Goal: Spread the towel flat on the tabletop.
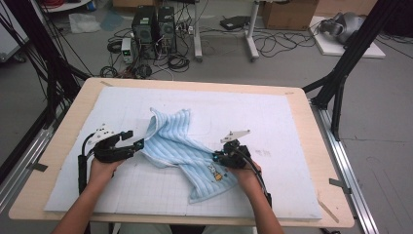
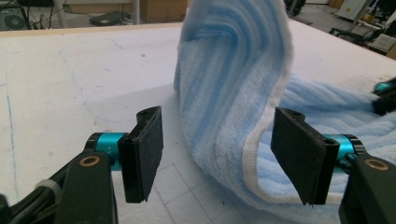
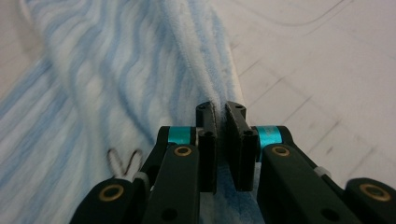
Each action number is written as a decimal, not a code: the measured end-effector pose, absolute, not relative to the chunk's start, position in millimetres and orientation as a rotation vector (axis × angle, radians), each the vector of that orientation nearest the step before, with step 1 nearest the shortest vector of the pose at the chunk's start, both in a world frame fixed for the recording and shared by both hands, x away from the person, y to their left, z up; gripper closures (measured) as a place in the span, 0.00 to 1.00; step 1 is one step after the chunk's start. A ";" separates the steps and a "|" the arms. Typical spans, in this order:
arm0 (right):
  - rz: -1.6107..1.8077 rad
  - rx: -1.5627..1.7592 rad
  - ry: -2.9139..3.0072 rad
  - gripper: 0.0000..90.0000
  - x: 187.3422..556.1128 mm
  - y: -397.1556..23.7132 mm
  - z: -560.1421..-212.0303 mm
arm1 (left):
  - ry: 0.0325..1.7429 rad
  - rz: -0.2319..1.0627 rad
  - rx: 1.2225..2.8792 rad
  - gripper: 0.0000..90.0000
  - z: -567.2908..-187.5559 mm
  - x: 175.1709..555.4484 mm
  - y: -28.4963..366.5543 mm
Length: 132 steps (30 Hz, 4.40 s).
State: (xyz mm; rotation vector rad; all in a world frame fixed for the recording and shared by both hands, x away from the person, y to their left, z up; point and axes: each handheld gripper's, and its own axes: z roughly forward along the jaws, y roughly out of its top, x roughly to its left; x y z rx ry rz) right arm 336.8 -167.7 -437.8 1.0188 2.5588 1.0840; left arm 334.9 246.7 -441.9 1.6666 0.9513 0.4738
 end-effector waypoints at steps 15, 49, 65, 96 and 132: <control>1.234 0.986 2.564 0.66 280.4 -205.0 -426.5 | 0.962 0.485 1.660 0.39 -441.9 335.5 248.6; 1.062 1.055 2.454 0.61 410.9 -65.9 -444.7 | 0.973 0.468 1.637 0.39 -442.2 336.2 251.7; 1.232 1.108 2.476 0.66 408.3 -80.0 -434.6 | 0.979 0.465 1.640 0.39 -442.6 336.0 252.9; 0.782 1.121 2.332 0.93 349.6 -180.9 -419.8 | 0.973 0.460 1.663 0.40 -443.9 336.2 248.8; 1.018 1.215 2.133 0.38 324.1 -231.9 -423.1 | 0.751 0.384 2.004 0.84 -410.3 388.7 42.2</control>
